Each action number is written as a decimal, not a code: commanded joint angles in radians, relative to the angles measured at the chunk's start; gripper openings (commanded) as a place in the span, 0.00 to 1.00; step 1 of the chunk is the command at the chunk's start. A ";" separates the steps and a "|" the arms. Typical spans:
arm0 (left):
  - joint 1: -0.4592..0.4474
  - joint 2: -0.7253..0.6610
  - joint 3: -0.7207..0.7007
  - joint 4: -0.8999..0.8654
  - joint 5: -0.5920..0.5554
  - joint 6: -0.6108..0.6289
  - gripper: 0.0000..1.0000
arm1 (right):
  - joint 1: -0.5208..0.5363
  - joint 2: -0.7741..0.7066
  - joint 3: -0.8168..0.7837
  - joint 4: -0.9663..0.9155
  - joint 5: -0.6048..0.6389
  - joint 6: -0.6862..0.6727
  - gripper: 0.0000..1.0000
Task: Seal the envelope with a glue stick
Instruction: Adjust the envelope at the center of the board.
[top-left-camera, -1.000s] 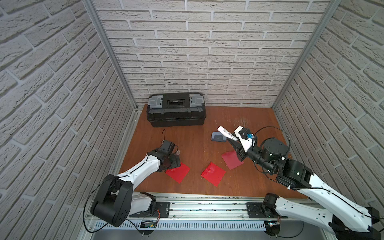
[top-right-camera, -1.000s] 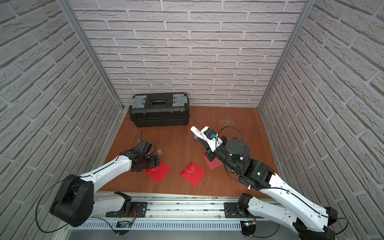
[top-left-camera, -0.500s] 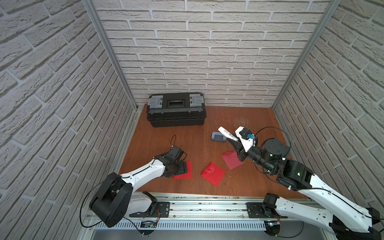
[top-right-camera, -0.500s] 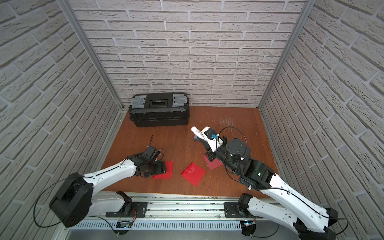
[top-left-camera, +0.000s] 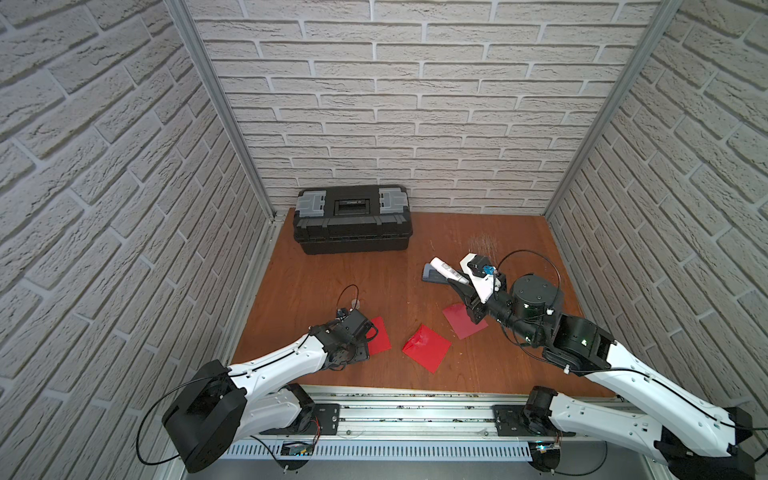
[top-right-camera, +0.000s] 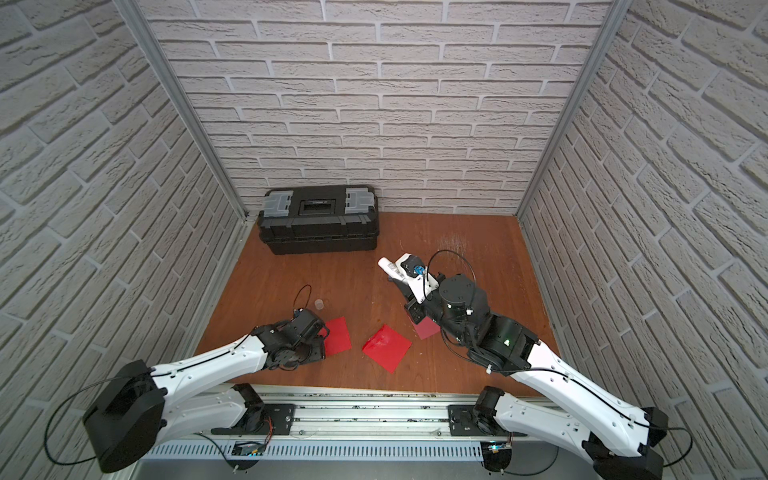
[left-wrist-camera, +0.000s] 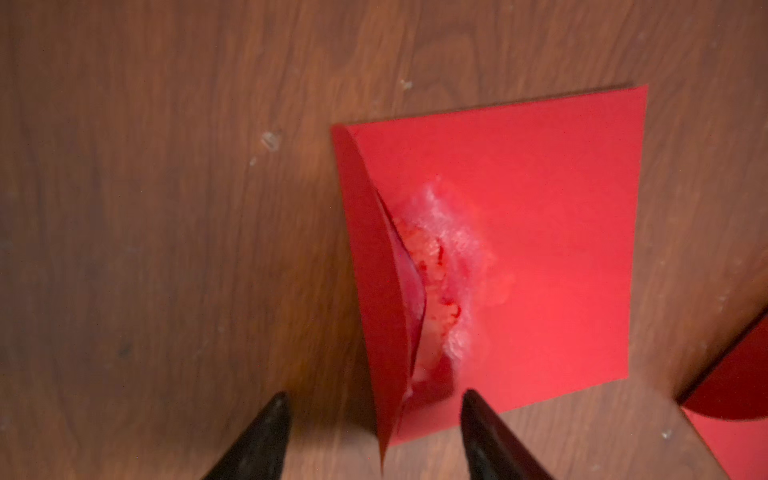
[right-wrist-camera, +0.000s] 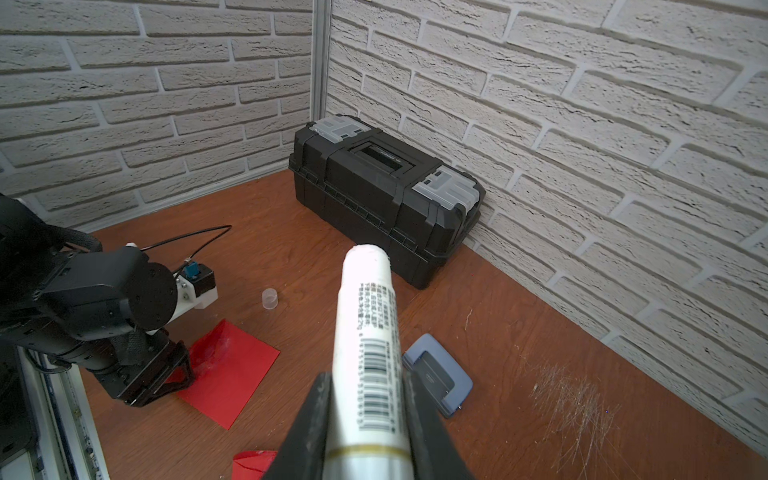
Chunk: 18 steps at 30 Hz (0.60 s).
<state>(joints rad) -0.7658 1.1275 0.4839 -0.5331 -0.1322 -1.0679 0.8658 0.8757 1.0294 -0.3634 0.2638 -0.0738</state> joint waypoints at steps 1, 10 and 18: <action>-0.008 -0.021 -0.028 0.019 -0.012 -0.041 0.56 | -0.001 0.001 0.023 0.043 -0.015 0.024 0.03; -0.034 0.048 -0.036 0.104 0.000 -0.061 0.33 | -0.001 0.016 0.048 0.030 -0.006 0.077 0.03; -0.074 0.059 -0.045 0.072 -0.025 -0.086 0.30 | -0.001 0.017 0.064 0.001 -0.006 0.099 0.03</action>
<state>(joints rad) -0.8219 1.1690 0.4698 -0.4152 -0.1711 -1.1282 0.8658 0.9024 1.0672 -0.3809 0.2543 0.0017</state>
